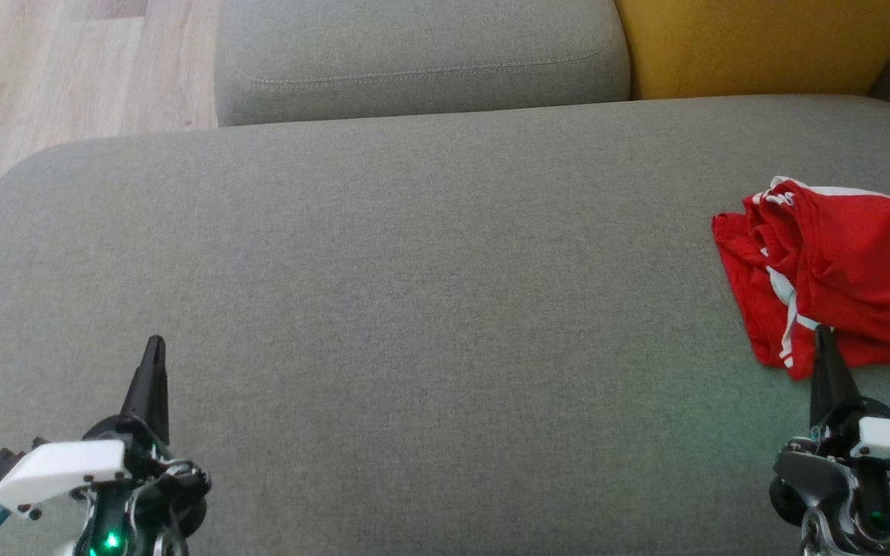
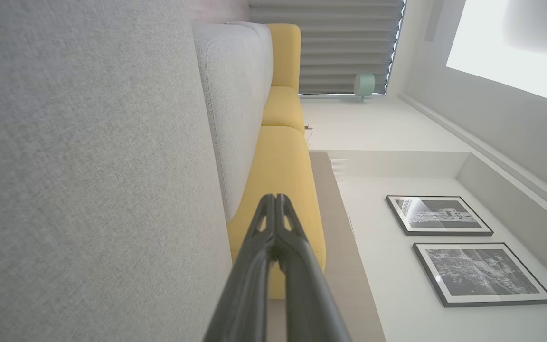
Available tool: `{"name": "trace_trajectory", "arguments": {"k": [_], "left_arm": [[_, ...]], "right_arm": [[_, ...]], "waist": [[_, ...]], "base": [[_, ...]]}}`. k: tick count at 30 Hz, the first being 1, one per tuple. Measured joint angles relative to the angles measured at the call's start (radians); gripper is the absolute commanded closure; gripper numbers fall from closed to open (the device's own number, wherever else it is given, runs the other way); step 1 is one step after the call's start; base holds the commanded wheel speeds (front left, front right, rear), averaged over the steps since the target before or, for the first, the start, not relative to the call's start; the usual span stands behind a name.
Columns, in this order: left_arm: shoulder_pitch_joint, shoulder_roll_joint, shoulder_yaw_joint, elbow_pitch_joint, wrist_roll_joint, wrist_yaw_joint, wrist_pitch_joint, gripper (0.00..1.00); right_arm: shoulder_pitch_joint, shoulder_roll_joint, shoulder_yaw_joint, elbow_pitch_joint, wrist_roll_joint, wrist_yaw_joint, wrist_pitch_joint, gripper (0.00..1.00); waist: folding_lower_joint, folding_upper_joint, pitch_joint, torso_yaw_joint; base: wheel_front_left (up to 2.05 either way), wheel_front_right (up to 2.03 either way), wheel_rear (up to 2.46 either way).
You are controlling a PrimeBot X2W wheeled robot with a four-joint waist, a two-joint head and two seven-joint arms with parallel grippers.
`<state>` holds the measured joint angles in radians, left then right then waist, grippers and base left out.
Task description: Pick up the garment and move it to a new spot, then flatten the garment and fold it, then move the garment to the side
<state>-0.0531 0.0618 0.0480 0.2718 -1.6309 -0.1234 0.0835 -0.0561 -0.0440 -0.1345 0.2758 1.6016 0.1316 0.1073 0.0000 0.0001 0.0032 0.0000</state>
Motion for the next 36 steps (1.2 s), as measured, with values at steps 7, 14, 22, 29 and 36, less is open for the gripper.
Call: {"name": "trace_trajectory", "arguments": {"k": [7, 14, 22, 29, 36], "left_arm": [[0.0, -0.002, 0.001, 0.0, 0.0, 0.0, 0.003, 1.0], [0.0, -0.003, 0.003, 0.0, 0.0, 0.0, 0.005, 1.0], [0.0, -0.004, 0.007, 0.001, 0.0, 0.0, 0.012, 1.0], [0.0, -0.006, 0.012, 0.001, 0.0, 0.0, 0.012, 1.0], [0.0, -0.007, 0.016, 0.001, 0.002, 0.0, 0.012, 1.0]], "right_arm": [[0.0, 0.0, 0.0, 0.0, 0.0, 0.0, 0.0, 1.0], [0.0, 0.0, 0.0, 0.0, 0.0, 0.0, 0.0, 1.0], [0.0, 0.0, 0.0, 0.0, 0.0, 0.0, 0.0, 1.0], [0.0, 0.0, 0.0, 0.0, 0.0, 0.0, 0.0, 1.0], [0.0, 0.0, 0.0, 0.0, 0.0, 0.0, 0.0, 1.0]], "waist": [[0.0, 0.0, 0.0, 0.0], [0.0, 0.0, 0.0, 0.0], [0.0, 0.0, 0.0, 0.0], [0.0, 0.0, 0.0, 0.0], [0.0, 0.0, 0.0, 0.0]], "base": [[0.0, 0.0, 0.0], [0.0, 0.0, 0.0], [0.0, 0.0, 0.0], [0.0, 0.0, 0.0], [0.0, 0.0, 0.0]]}}
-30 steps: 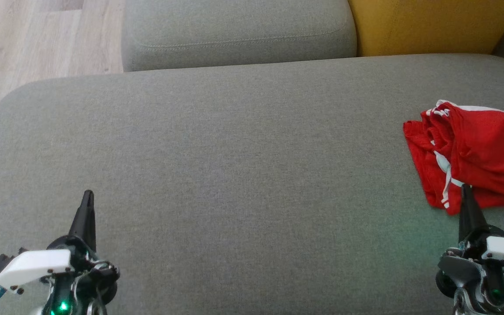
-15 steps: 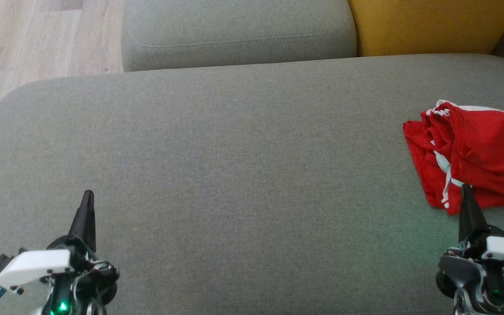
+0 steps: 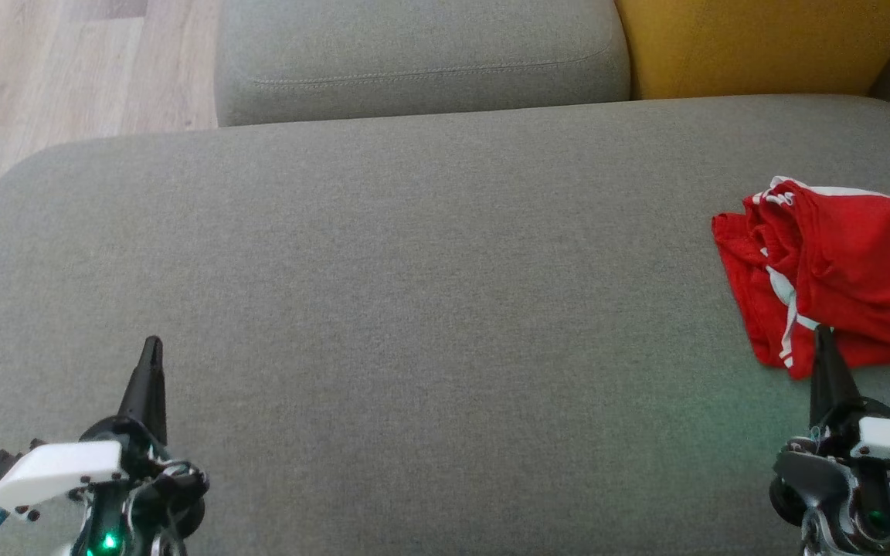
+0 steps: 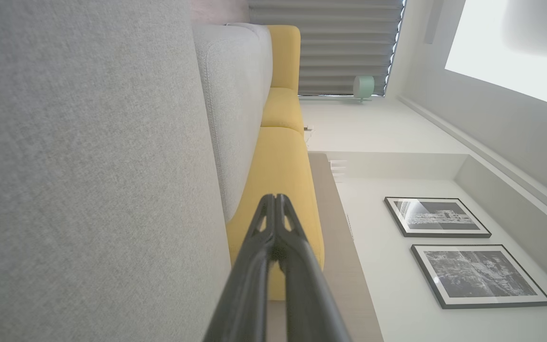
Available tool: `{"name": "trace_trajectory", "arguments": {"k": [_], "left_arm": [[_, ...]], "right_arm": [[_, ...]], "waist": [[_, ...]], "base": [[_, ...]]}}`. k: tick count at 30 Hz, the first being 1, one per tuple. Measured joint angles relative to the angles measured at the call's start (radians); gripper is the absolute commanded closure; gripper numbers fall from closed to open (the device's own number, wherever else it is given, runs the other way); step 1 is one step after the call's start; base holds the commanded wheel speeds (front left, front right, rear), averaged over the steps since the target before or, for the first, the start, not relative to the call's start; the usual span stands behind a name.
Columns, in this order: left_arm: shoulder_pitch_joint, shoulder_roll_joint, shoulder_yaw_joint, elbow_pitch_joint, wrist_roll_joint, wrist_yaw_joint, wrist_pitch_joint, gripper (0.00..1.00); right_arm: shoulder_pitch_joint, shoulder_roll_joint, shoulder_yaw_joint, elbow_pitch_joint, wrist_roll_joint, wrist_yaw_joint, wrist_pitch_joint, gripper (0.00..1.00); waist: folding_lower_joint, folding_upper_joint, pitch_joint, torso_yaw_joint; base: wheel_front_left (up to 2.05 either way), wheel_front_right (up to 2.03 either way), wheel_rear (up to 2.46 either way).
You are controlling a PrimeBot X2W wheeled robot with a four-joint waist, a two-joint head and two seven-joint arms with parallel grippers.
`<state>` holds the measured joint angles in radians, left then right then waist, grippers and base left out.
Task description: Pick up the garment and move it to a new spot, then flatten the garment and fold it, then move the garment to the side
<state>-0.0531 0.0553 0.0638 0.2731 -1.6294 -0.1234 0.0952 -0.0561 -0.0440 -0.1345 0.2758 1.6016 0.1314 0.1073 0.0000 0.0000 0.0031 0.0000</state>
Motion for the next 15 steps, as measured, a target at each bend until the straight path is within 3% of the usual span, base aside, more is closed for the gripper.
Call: {"name": "trace_trajectory", "arguments": {"k": [15], "left_arm": [[0.0, -0.003, 0.004, 0.0, 0.001, 0.0, 0.001, 1.0]], "right_arm": [[0.0, 0.0, 0.0, 0.0, 0.0, 0.0, 0.0, 1.0]], "waist": [[0.0, 0.0, 0.0, 0.0]], "base": [[0.0, 0.0, 0.0]]}}
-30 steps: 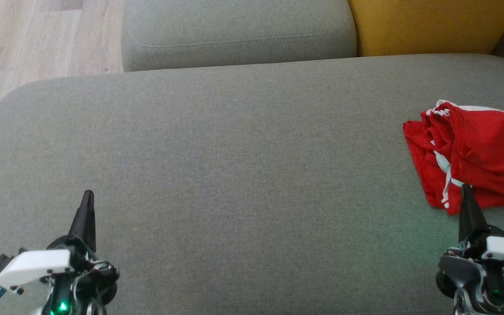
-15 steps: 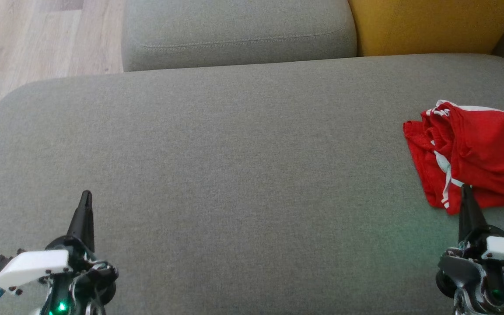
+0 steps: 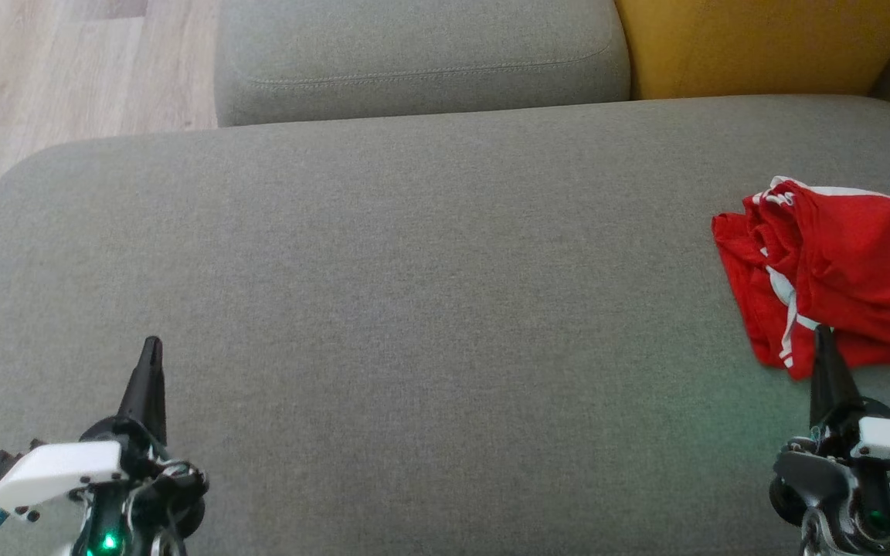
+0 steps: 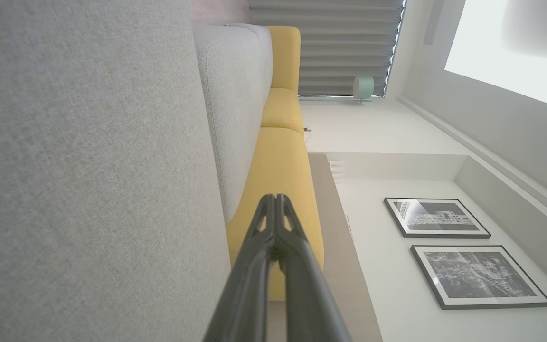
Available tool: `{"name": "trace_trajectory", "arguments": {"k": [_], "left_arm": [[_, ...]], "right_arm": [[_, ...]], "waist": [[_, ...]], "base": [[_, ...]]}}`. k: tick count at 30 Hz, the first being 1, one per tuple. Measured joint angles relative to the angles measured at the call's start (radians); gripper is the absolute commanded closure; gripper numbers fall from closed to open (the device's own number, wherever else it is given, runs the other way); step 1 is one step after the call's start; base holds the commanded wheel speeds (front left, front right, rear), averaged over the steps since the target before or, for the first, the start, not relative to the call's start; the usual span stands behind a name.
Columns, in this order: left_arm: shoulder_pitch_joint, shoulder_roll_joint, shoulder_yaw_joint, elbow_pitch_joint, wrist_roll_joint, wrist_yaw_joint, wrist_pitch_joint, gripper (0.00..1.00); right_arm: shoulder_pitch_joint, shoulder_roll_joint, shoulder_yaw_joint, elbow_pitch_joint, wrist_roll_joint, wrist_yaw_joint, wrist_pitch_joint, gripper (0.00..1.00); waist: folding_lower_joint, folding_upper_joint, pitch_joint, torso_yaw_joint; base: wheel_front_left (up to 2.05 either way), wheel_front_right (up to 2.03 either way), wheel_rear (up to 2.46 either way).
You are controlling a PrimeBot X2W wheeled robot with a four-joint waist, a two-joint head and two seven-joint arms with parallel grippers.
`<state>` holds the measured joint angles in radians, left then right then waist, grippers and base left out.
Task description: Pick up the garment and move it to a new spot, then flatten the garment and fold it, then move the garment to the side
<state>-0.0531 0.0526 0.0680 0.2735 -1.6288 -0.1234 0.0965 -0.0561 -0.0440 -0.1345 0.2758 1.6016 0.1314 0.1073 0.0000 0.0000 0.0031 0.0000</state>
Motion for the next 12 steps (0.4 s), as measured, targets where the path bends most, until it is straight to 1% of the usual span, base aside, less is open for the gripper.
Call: {"name": "trace_trajectory", "arguments": {"k": [12], "left_arm": [[0.0, -0.001, 0.002, 0.0, 0.001, 0.0, 0.0, 1.0]], "right_arm": [[0.0, 0.0, 0.0, 0.0, 0.0, 0.0, 0.0, 1.0]], "waist": [[0.0, 0.0, 0.0, 0.0]], "base": [[0.0, 0.0, 0.0]]}}
